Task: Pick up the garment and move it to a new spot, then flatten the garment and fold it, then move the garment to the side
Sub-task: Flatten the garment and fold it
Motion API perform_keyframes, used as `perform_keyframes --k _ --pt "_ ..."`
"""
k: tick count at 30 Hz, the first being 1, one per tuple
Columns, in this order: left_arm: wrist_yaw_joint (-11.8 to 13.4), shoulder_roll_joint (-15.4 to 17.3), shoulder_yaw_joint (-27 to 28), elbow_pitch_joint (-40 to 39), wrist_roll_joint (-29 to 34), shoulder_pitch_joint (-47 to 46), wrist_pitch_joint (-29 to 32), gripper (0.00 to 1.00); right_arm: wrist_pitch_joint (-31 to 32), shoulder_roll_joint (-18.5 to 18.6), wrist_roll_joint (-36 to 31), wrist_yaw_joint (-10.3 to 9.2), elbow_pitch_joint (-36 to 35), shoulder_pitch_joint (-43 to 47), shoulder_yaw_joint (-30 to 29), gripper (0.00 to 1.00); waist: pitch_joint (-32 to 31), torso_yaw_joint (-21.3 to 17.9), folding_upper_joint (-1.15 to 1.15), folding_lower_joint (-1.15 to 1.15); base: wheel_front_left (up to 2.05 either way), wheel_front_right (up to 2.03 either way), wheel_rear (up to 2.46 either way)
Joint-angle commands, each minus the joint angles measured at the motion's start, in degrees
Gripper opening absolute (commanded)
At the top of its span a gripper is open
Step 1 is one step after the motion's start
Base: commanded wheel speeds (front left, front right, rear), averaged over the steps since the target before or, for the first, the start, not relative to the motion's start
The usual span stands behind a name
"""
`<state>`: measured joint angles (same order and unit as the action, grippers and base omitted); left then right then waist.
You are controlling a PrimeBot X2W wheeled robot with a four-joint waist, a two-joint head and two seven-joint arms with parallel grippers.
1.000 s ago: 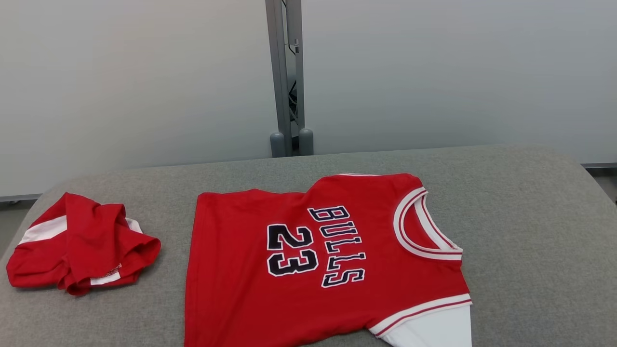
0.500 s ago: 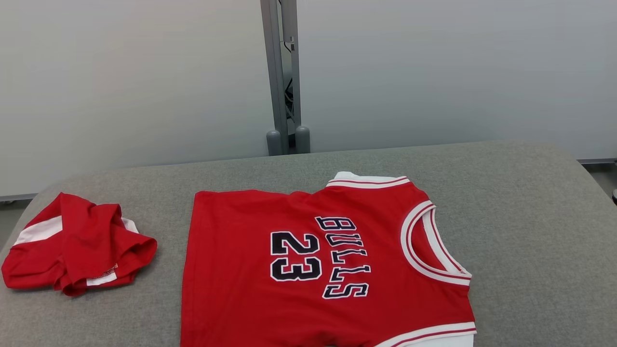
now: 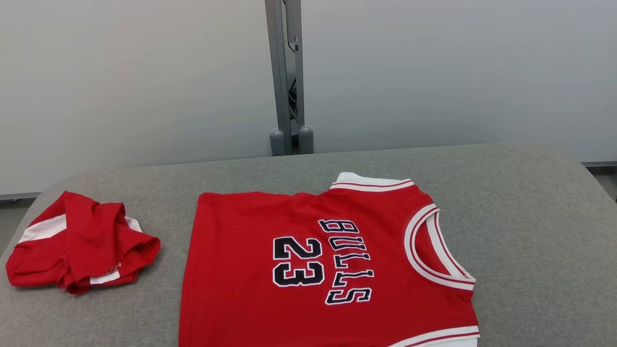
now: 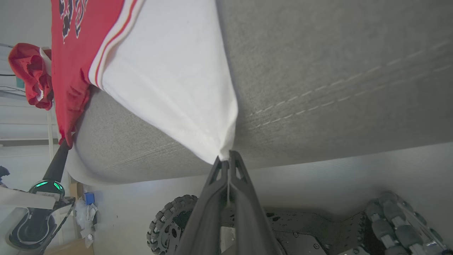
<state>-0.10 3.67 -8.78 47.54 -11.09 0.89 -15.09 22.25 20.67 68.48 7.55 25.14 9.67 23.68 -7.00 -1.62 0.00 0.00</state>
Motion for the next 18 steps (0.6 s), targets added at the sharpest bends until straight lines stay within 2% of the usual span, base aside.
perform_keyframes --k 1,9,18 --pt "-0.34 0.99 0.34 0.53 0.46 1.16 -0.02 0.0 0.78 -0.19 -0.99 -0.12 -0.24 1.07 -0.77 0.0 -0.18 -0.01 0.0 0.0 0.0 0.0 0.0" --pt "-0.49 2.75 0.66 -0.45 1.69 3.55 0.04 0.0 3.53 -2.36 -3.79 -0.09 -2.22 2.76 -4.12 0.0 -0.7 -0.55 0.0 0.0 0.0 0.0 0.0" --pt "-0.82 3.22 0.08 -1.28 2.68 5.07 0.04 0.0 7.0 -4.11 -6.71 -0.08 -4.52 5.2 -7.33 0.0 -0.95 -0.79 0.0 0.0 0.0 0.0 0.0"
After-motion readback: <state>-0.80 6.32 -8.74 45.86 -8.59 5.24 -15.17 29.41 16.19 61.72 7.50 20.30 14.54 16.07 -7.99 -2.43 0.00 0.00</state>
